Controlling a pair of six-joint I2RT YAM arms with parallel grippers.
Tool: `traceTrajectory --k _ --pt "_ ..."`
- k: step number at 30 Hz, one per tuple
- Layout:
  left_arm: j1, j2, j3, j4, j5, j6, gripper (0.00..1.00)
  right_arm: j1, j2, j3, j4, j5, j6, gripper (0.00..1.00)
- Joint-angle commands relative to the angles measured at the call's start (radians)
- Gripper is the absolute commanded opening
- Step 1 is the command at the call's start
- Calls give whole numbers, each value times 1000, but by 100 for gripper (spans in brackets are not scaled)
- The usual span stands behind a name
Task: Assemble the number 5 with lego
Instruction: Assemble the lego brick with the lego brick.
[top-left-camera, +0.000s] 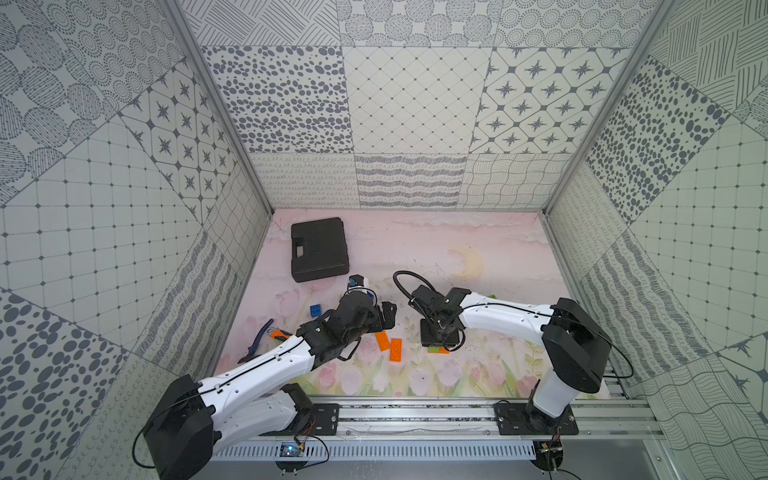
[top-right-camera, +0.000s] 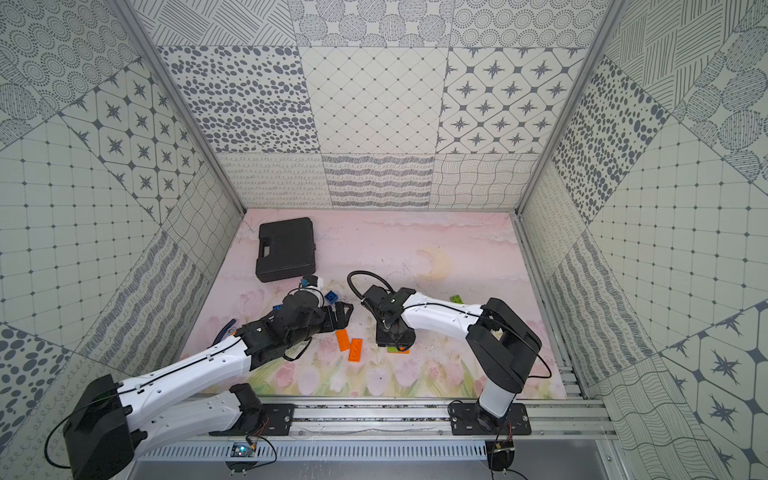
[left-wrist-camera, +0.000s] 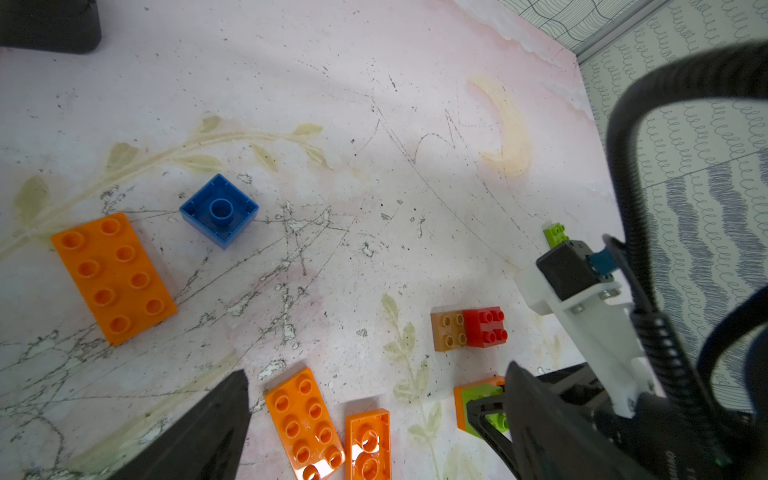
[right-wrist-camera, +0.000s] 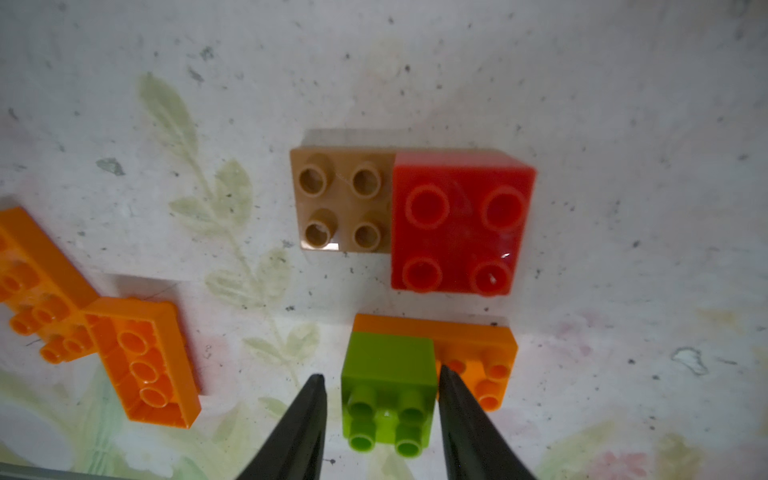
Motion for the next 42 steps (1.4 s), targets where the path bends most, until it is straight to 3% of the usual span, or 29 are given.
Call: traceTrajectory --k 1,10,25,31,35,42 --pt "3 -6 11 -23 -6 8 99 6 -47 24 -10 28 6 49" --pt "3 -1 10 -20 1 3 99 7 -9 12 -37 15 23 47" --pt "3 -9 4 -21 -4 -3 99 10 53 -72 11 5 37 29" --pt "3 -3 5 -22 -3 -3 99 10 81 -131 64 -18 50 29" --pt "4 -2 5 -22 5 0 99 10 59 -106 55 -14 35 31" --pt "4 1 24 -26 32 27 99 5 -75 -36 51 24 7 51"
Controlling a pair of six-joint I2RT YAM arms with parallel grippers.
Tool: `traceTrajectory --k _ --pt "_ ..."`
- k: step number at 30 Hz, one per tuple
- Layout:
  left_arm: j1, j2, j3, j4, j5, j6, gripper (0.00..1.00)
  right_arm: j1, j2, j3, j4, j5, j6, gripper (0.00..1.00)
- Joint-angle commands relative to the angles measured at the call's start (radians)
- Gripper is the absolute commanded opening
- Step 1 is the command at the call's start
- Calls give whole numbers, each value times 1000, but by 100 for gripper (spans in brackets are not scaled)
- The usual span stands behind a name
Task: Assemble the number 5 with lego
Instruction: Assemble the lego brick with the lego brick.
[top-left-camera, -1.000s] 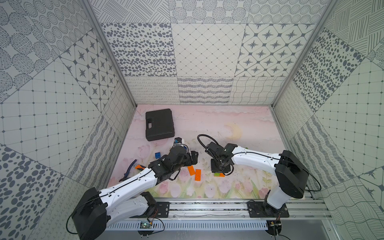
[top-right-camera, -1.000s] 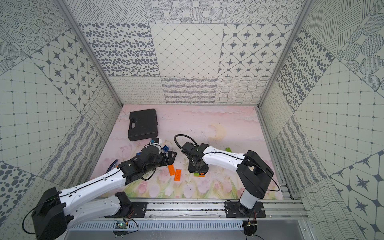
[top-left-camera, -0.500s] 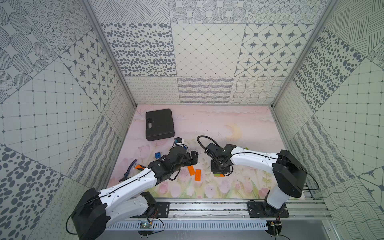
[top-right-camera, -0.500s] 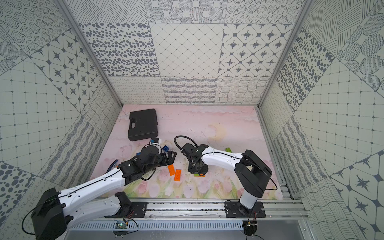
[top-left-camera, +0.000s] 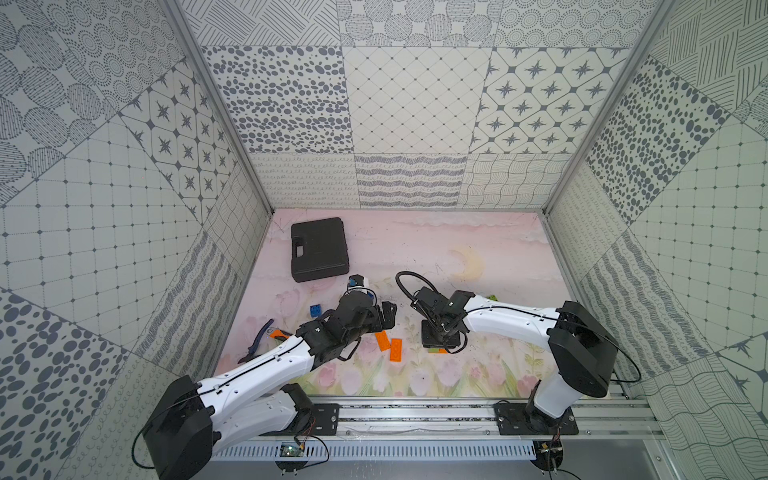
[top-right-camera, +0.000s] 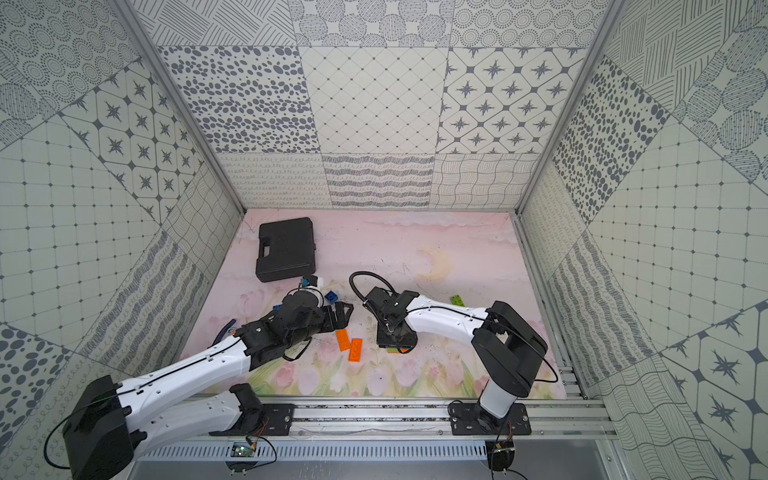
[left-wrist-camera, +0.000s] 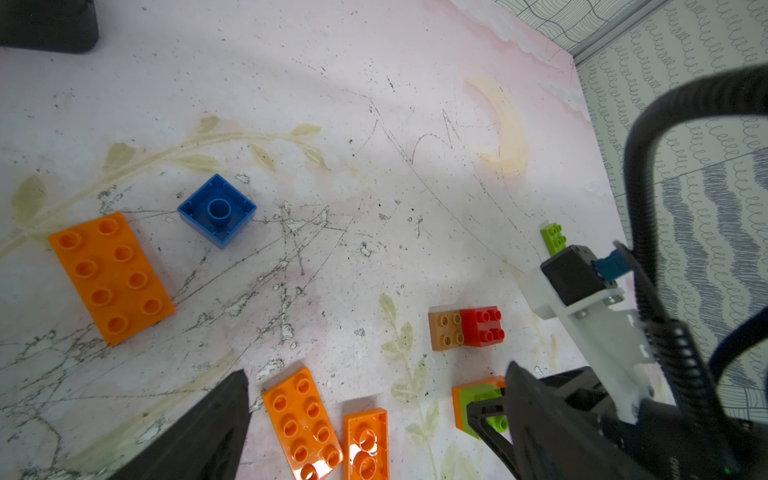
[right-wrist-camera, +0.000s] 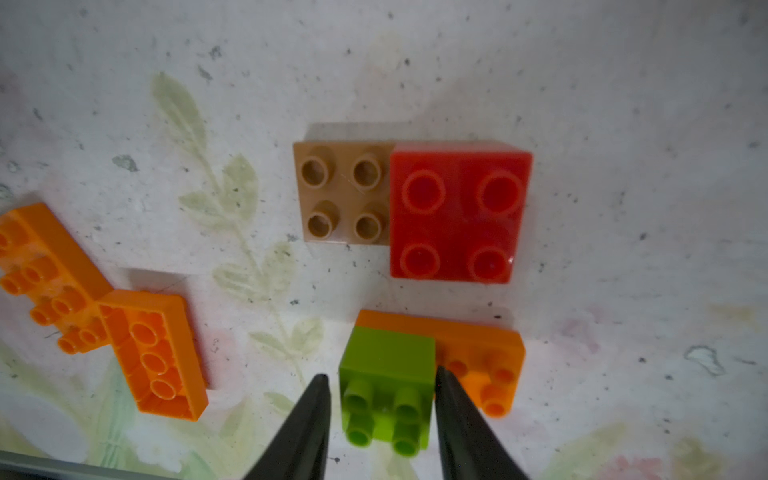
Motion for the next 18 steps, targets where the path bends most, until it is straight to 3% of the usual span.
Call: traceTrajectory --k 1,11,15,18 --pt "3 8 22 -23 33 28 99 -1 -68 10 10 33 -7 52" --pt "3 79 76 4 150 62 99 -68 -252 -48 9 115 -7 56" --pt "-2 125 97 30 215 59 99 -155 -340 -132 39 130 -1 58" --pt "-20 164 118 50 245 62 99 -269 -397 -206 87 75 -19 62"
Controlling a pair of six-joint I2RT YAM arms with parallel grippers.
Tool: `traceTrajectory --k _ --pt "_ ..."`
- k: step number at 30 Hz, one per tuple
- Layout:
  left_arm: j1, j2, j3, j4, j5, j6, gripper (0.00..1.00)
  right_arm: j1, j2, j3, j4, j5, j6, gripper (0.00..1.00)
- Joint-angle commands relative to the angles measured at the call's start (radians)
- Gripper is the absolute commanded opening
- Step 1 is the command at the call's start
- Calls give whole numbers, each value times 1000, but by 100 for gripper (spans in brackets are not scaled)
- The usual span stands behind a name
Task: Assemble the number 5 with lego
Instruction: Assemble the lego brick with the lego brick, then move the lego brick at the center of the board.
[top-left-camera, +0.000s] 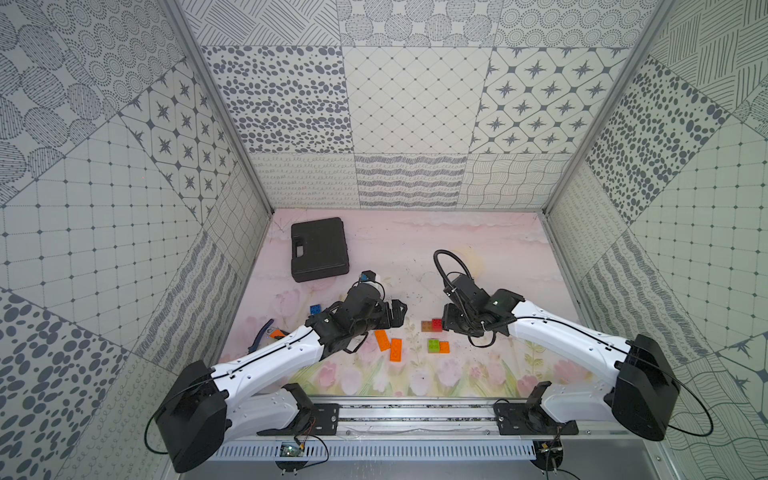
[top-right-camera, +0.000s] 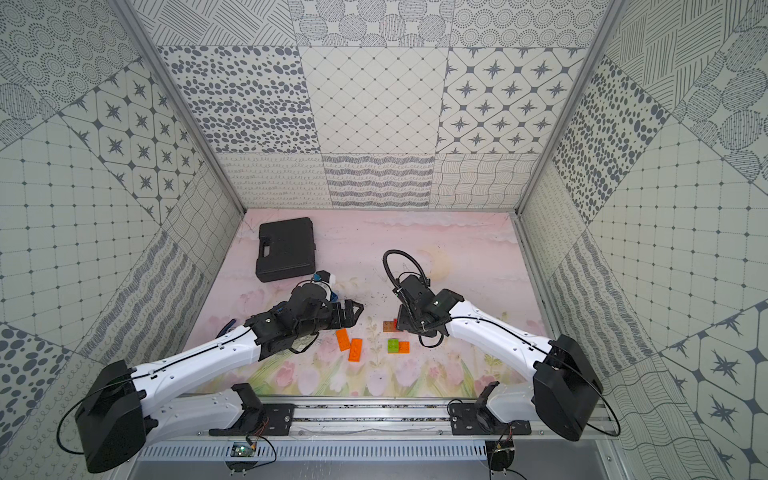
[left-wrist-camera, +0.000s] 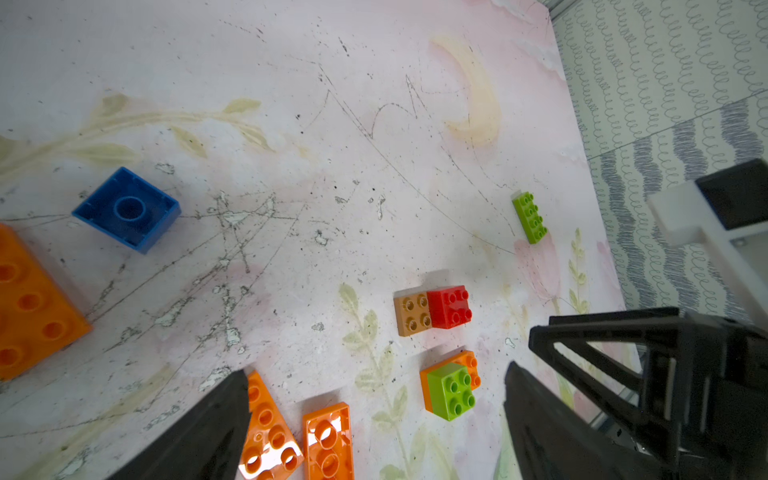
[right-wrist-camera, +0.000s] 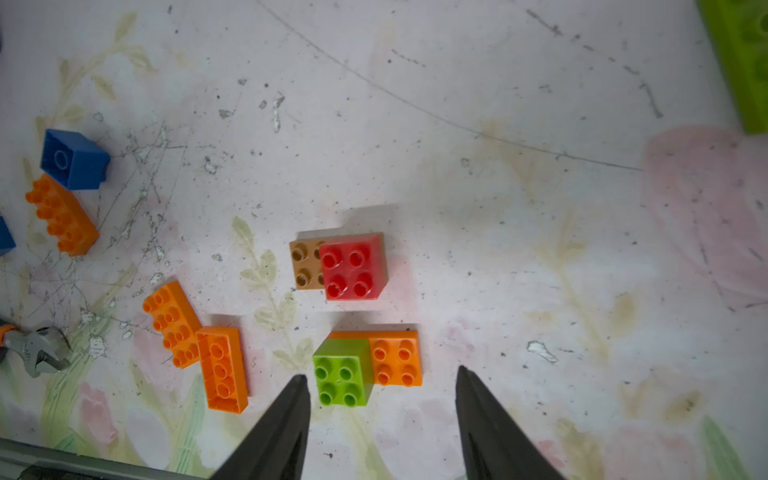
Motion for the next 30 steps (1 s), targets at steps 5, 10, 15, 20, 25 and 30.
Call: traceTrajectory --k 5,10,15,20,25,30 --pt "-77 140 122 9 92 72 99 -243 -62 -105 78 -47 -106 70" --pt "-158 258 232 -29 89 119 99 -430 17 -103 103 -102 -197 74" --pt "-213 349 324 -65 91 148 99 -545 58 -102 170 -191 -202 78" --pt "-229 396 371 -86 100 176 99 -593 86 -113 218 -216 -186 99" --pt "-230 409 392 -99 92 190 99 -604 129 -97 224 -238 -223 99" --pt "-228 411 392 -102 79 186 99 -603 115 -115 259 -237 -242 99"
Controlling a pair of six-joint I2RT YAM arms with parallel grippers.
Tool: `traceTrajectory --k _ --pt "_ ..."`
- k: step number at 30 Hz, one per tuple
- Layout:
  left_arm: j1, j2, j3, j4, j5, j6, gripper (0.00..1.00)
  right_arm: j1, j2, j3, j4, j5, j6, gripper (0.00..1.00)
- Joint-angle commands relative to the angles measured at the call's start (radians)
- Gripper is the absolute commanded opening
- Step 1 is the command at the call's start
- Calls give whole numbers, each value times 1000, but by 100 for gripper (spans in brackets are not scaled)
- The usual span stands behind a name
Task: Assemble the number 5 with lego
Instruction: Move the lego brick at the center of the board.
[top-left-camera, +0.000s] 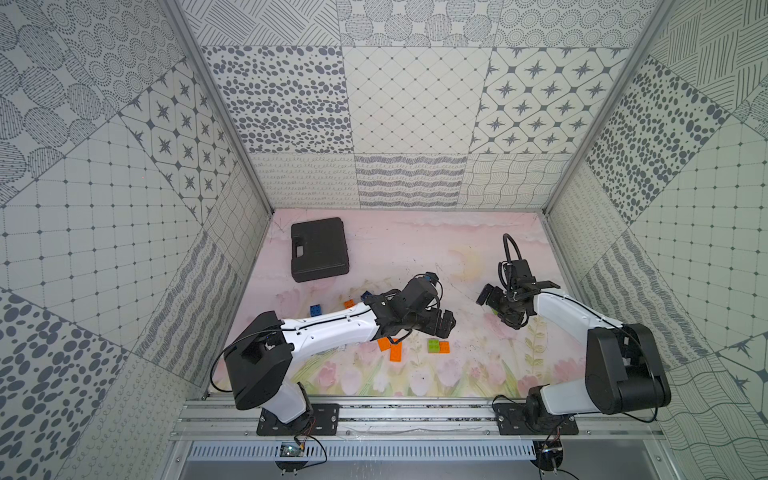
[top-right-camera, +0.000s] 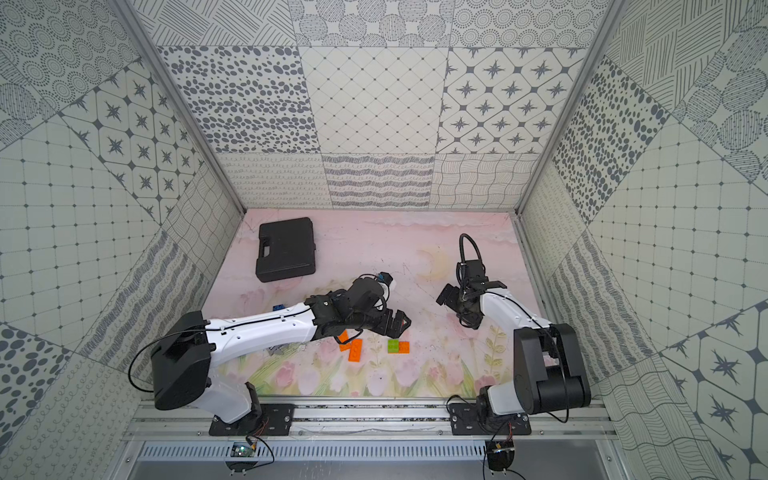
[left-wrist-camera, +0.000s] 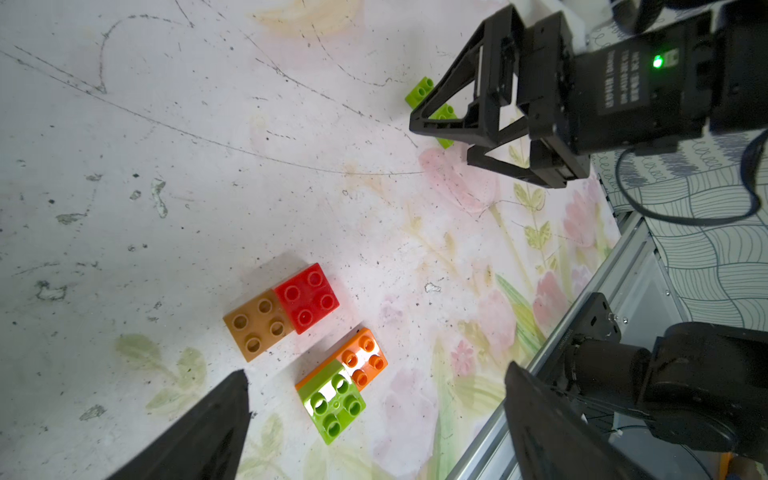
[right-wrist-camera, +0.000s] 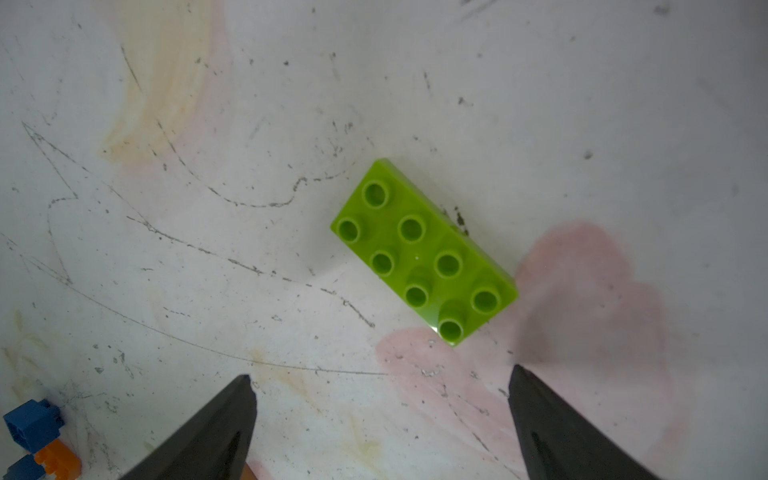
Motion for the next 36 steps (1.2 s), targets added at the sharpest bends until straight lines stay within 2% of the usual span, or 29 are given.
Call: traceTrajectory --k 1,12,24,31,36 --pt "-4 2 13 -29 -8 37 99 -3 -22 -12 69 -4 -28 99" --pt "-3 -31 0 -38 -33 43 99 -31 53 -6 102 -17 50 98" --pt "-3 -58 -30 -27 -43 31 99 -39 98 7 121 15 57 94" --pt "-2 -63 -31 -27 -44 23 99 -41 193 82 87 28 20 89" --pt "-3 -70 -39 -25 -47 19 99 -37 287 179 19 43 -61 84"
